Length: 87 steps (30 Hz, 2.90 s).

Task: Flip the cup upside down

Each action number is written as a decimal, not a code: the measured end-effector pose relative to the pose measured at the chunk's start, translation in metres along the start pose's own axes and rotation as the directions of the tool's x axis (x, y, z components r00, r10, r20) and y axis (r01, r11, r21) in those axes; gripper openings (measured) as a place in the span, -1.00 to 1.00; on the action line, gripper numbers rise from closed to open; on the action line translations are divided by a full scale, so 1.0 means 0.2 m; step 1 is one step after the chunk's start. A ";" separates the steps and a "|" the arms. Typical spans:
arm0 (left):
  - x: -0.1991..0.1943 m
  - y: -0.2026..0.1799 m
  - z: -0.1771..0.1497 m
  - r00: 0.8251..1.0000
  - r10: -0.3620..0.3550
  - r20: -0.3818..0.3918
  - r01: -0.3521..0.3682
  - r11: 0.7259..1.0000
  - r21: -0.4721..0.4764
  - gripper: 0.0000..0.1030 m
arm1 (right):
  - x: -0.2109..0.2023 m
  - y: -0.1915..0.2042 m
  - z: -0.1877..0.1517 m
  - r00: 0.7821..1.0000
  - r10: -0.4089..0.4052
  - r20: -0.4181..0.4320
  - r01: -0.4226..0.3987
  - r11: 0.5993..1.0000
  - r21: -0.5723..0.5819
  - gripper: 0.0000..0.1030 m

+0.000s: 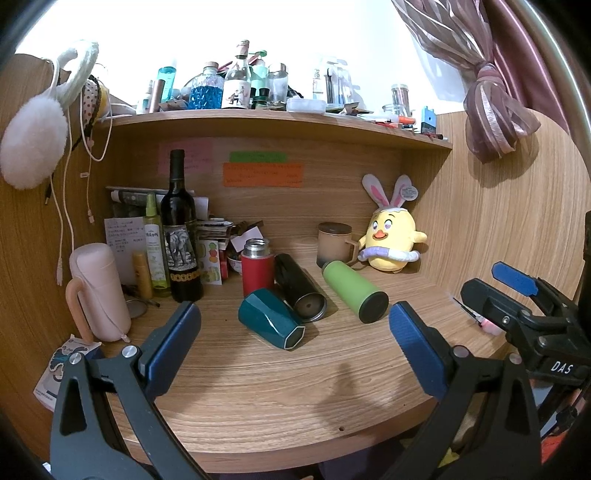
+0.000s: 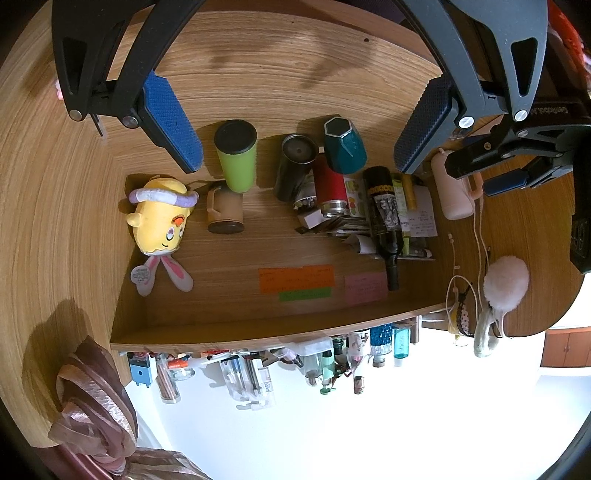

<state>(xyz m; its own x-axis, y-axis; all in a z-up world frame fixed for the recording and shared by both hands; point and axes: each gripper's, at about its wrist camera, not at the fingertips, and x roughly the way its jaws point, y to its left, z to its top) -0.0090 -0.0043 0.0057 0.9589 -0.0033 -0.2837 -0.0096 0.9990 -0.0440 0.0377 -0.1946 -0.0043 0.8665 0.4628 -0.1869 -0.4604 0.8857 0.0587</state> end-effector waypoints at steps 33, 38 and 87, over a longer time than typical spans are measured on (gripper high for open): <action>0.04 0.01 -0.02 1.000 0.003 -0.020 -0.003 1.000 0.000 1.00 | 0.00 -0.03 0.01 1.000 -0.003 -0.002 0.003 1.000 0.000 1.00; 0.10 0.02 -0.02 0.999 0.006 -0.038 -0.006 1.000 0.007 1.00 | 0.06 -0.04 -0.01 1.000 -0.007 -0.012 0.007 1.000 -0.001 1.00; 1.18 0.38 -0.26 0.793 -0.234 -0.562 0.004 0.925 -0.379 0.26 | 0.58 -0.31 -0.24 0.977 0.020 -0.211 0.008 0.992 0.130 1.00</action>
<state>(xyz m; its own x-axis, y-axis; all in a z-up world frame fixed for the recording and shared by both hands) 0.2014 0.0683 -0.1145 0.6034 -0.2617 -0.7532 -0.1125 0.9072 -0.4054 0.1579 -0.1978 -0.0761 0.7971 0.4622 -0.3886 -0.4244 0.8866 0.1839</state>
